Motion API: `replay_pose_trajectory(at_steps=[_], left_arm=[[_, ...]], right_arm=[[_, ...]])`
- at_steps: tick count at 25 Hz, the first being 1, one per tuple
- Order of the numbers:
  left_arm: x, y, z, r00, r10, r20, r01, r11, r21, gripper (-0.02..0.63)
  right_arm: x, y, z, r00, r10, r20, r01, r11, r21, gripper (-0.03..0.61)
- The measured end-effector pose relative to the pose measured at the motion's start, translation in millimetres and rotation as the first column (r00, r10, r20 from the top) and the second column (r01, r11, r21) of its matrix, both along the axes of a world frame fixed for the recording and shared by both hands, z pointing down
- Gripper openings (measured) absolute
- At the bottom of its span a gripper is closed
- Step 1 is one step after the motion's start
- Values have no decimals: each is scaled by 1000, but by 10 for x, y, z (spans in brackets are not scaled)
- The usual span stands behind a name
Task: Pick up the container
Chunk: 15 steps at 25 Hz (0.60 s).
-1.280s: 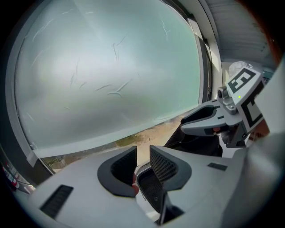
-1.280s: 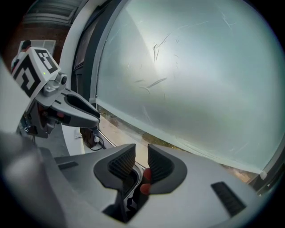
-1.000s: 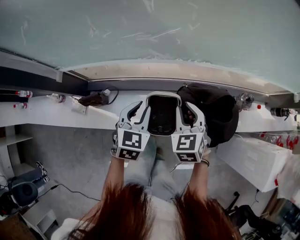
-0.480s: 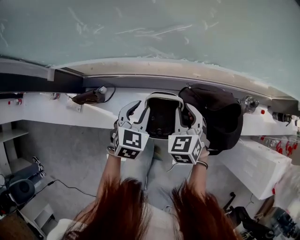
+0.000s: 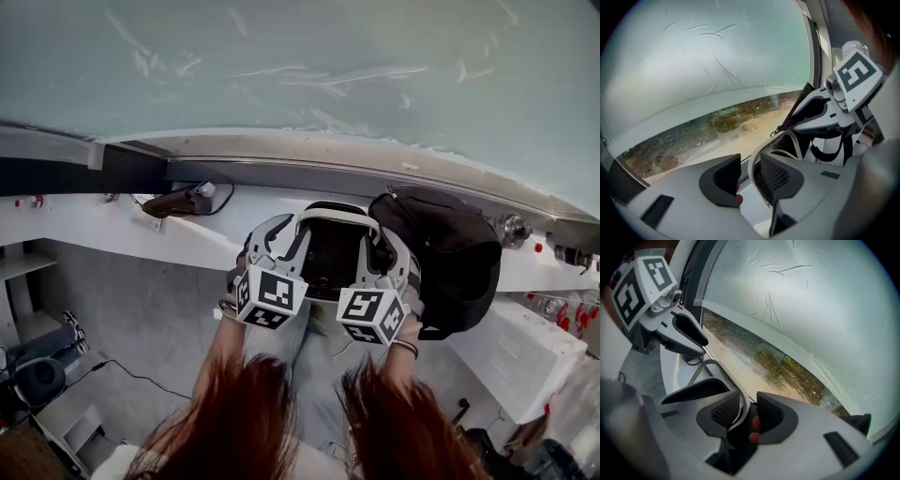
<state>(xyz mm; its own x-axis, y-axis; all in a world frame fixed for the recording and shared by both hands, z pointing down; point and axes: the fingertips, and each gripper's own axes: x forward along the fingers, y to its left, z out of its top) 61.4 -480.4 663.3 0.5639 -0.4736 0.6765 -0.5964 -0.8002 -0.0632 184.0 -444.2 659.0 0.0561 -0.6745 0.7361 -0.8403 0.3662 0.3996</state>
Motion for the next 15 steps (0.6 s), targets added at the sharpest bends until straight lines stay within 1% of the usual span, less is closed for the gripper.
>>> replay_pose_trajectory(at_steps=[5, 10, 15], left_arm=[[36, -26, 214, 1000, 12, 18, -11, 1000, -18, 127], [75, -72, 408, 999, 22, 30, -22, 999, -28, 132], [127, -103, 577, 999, 41, 33, -40, 998, -45, 132]], right_arm=[[28, -8, 218, 1000, -8, -25, 8, 1000, -29, 130], [91, -62, 365, 999, -2, -41, 0, 999, -38, 130], [87, -103, 484, 997, -26, -74, 22, 999, -43, 130]])
